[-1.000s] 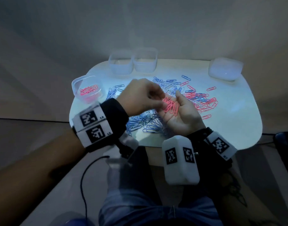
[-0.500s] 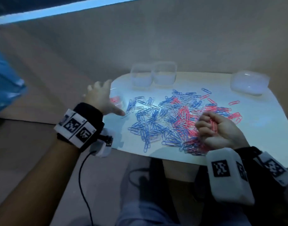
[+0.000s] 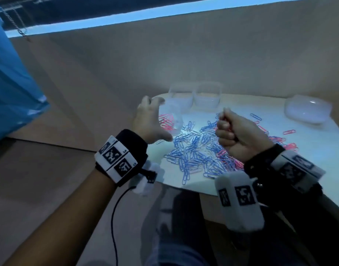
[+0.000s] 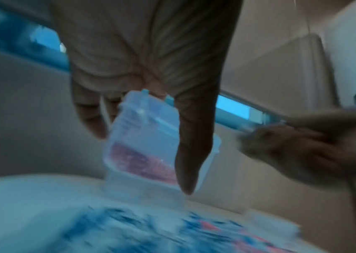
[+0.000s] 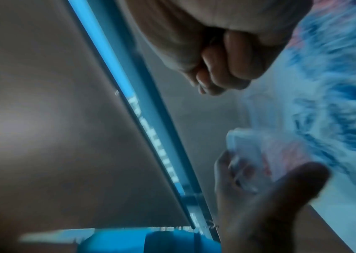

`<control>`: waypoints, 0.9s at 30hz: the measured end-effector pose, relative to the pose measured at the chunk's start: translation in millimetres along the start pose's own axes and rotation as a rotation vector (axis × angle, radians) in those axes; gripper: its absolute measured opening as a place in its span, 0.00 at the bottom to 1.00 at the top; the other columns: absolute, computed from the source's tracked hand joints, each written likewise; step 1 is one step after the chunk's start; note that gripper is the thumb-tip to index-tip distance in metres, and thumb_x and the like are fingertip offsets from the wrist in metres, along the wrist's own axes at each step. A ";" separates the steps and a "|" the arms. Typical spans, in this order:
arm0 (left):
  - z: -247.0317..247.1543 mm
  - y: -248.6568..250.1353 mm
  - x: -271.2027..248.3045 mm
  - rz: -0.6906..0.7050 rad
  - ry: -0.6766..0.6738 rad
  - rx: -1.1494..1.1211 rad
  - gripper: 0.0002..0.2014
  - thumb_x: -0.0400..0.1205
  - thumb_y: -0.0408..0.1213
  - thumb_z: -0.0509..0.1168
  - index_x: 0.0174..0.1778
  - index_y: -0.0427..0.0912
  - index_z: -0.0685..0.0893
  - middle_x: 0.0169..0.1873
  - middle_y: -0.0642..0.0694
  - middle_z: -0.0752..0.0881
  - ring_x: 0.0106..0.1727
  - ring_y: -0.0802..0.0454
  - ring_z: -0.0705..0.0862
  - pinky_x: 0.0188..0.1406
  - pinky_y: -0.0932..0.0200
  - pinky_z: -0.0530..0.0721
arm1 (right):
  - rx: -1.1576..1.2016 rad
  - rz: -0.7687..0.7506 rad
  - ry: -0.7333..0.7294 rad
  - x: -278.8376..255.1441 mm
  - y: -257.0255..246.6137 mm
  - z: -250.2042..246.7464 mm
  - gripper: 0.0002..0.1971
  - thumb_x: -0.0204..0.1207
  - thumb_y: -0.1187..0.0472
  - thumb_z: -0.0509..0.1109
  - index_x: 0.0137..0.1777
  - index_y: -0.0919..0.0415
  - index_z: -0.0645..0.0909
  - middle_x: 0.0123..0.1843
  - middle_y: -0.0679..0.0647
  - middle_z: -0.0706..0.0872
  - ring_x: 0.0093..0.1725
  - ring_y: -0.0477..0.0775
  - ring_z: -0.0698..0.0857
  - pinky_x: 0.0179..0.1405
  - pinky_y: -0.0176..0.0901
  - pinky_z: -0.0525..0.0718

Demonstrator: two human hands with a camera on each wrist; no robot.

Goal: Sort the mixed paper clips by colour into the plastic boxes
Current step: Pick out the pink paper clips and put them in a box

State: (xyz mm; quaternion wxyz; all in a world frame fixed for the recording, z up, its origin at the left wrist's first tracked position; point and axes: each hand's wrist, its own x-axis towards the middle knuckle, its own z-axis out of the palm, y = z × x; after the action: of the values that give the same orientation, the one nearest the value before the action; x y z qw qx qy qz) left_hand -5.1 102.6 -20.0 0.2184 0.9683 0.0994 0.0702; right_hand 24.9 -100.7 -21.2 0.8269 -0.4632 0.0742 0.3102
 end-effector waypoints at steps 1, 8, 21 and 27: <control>3.3 11.1 -6.9 0.067 -0.032 -0.059 0.49 0.53 0.33 0.84 0.72 0.40 0.71 0.62 0.41 0.70 0.65 0.48 0.73 0.59 0.67 0.70 | -0.094 -0.035 -0.040 1.2 -6.0 12.4 0.17 0.85 0.55 0.52 0.33 0.55 0.67 0.15 0.44 0.66 0.10 0.37 0.59 0.07 0.26 0.52; 29.1 52.1 -27.8 0.180 -0.048 -0.273 0.52 0.53 0.32 0.83 0.74 0.40 0.66 0.62 0.42 0.75 0.63 0.48 0.74 0.52 0.67 0.69 | -1.466 -0.065 -0.184 -5.0 -35.9 55.8 0.13 0.80 0.67 0.59 0.33 0.56 0.70 0.30 0.51 0.72 0.26 0.47 0.70 0.23 0.34 0.70; 24.4 50.7 -27.9 0.096 -0.071 -0.408 0.55 0.53 0.34 0.85 0.75 0.46 0.63 0.57 0.50 0.74 0.60 0.58 0.74 0.51 0.68 0.72 | -1.270 -0.172 -0.175 -25.2 -67.0 38.5 0.12 0.80 0.68 0.63 0.62 0.62 0.80 0.52 0.57 0.84 0.44 0.50 0.87 0.35 0.36 0.82; 0.7 1.7 6.7 -0.128 -0.068 -0.398 0.60 0.43 0.43 0.84 0.74 0.40 0.67 0.59 0.44 0.78 0.57 0.50 0.78 0.54 0.60 0.76 | -1.041 -0.336 -0.014 -23.4 -72.1 14.3 0.07 0.81 0.64 0.62 0.55 0.59 0.79 0.42 0.50 0.84 0.38 0.42 0.83 0.33 0.35 0.79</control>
State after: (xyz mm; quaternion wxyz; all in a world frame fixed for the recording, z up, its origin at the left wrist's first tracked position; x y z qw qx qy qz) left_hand 1.8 102.3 -19.3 0.4125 0.8995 0.1377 0.0419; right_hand 45.9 -126.8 48.3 0.5270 -0.8147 -0.1698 0.1724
